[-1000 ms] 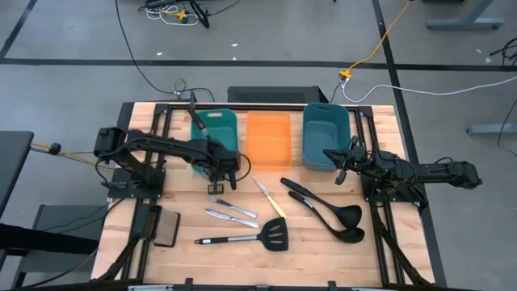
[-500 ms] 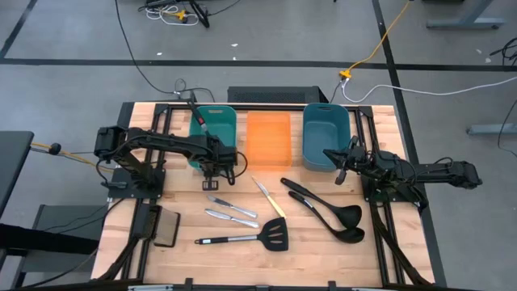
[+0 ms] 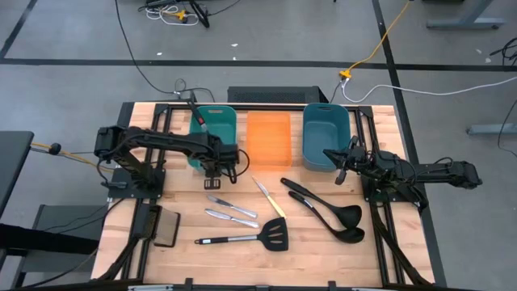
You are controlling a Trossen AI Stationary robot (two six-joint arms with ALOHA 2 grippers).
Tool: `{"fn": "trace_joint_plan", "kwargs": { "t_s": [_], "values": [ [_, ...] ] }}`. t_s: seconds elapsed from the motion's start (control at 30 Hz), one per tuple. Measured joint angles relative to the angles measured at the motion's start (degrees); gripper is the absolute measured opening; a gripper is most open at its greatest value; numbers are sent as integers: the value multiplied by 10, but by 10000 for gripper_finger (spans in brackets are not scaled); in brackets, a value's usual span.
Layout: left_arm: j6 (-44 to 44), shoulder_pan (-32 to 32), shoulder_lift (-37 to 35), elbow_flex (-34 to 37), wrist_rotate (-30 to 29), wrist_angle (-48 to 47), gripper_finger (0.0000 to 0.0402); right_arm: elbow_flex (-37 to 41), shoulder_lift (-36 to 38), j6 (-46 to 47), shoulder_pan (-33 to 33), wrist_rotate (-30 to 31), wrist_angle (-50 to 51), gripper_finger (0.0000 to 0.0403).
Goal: Pick & Place Kitchen Items
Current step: Adjust the green bin, then put the yellow knife into the orange bin
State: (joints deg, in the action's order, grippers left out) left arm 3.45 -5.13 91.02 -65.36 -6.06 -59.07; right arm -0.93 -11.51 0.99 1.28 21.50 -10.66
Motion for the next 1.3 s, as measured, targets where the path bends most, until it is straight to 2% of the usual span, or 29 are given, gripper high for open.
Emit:
{"fn": "trace_joint_plan", "kwargs": {
  "t_s": [0.2, 0.3, 0.4, 0.53, 0.73, 0.87, 0.97, 1.07, 1.23, 1.3],
  "values": [
    [-34, 8, -6, -74, 40, -98, 168, 0, 0, 0, 0, 0, 0, 11],
    [-32, 31, -57, -87, 19, -129, 171, 0, 0, 0, 0, 0, 0, 11],
    [-31, 56, -151, -64, 15, -104, 156, 0, 0, 0, 0, 0, 0, 11],
    [-90, 81, -332, 29, 10, 39, 107, 0, 0, 0, 0, 0, -2, 11],
    [-121, 103, -596, 262, -54, 267, 14, 0, 0, 0, 0, -1, -7, 11],
    [-130, 104, -712, 395, -75, 394, 7, 0, 0, 0, 0, -4, -9, 11],
    [-123, 106, -765, 456, -73, 469, 4, 0, 0, 5, 0, -15, -15, 11],
    [-105, 110, -791, 490, -84, 467, 4, 0, 0, 15, 0, -12, -28, 11],
    [-60, 126, -819, 493, -85, 472, 3, 0, 0, 16, 0, -15, -62, 11],
    [-46, 130, -837, 493, -105, 476, 2, 0, 0, 17, 0, -20, -72, 11]
  ]
}}
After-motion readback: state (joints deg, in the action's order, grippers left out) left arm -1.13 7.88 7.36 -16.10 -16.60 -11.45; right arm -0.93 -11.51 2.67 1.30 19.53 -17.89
